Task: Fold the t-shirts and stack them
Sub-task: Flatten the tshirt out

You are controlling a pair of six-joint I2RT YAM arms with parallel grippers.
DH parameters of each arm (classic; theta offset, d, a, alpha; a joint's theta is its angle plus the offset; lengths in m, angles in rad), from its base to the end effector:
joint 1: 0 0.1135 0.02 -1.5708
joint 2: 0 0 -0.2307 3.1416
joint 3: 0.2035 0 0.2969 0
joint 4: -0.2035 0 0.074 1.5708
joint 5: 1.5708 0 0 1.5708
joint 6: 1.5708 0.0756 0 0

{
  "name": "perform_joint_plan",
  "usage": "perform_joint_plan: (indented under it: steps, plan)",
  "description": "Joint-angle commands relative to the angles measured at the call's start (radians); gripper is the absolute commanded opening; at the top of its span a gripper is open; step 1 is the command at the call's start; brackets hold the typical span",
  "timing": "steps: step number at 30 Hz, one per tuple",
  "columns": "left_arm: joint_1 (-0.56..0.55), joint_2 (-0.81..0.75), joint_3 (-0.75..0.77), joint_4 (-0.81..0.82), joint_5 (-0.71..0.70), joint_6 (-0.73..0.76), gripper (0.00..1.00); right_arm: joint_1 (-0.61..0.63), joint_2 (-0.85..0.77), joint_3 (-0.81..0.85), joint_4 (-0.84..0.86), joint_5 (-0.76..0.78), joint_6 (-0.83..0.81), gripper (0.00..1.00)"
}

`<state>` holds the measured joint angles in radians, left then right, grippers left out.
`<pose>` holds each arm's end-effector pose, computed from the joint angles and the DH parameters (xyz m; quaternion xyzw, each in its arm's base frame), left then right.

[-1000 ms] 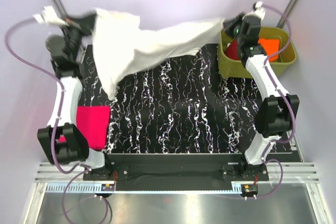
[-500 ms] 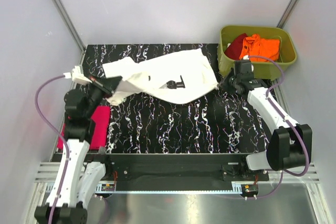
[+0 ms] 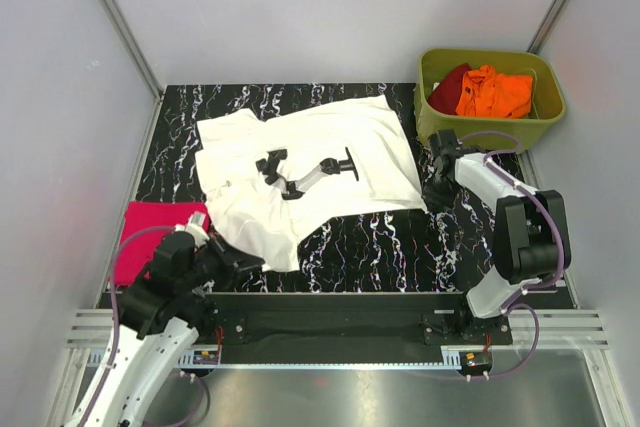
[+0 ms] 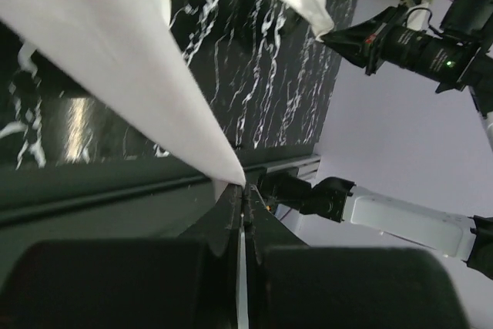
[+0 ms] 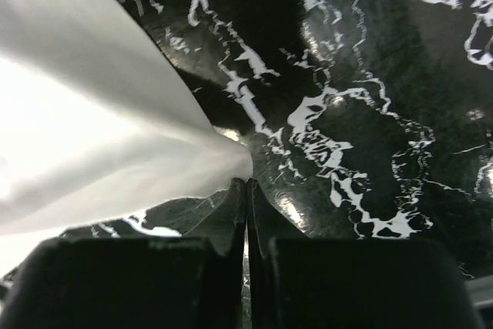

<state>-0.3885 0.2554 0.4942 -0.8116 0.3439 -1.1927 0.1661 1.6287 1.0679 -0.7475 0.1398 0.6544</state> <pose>0.1635 -0.0945 0.2202 -0.2632 0.8282 -0.4408 0.2249 0.3471 0.0475 0.0962 0.2479 0.9574 -0.0114 0.1473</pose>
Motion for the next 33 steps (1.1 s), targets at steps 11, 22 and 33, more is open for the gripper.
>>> perform_joint_plan:
  steps: [11,22,33]
  plan:
    - [-0.009,0.050,0.027,-0.398,0.138,0.044,0.00,0.000,-0.026,0.035,-0.176,0.211,-0.006,0.00]
    - [-0.007,0.300,0.122,-0.382,0.109,0.212,0.10,-0.063,-0.090,-0.077,-0.223,0.310,0.042,0.00]
    - [-0.006,0.588,0.621,-0.353,-0.326,0.427,0.60,-0.063,-0.199,0.035,-0.178,0.181,-0.124,0.53]
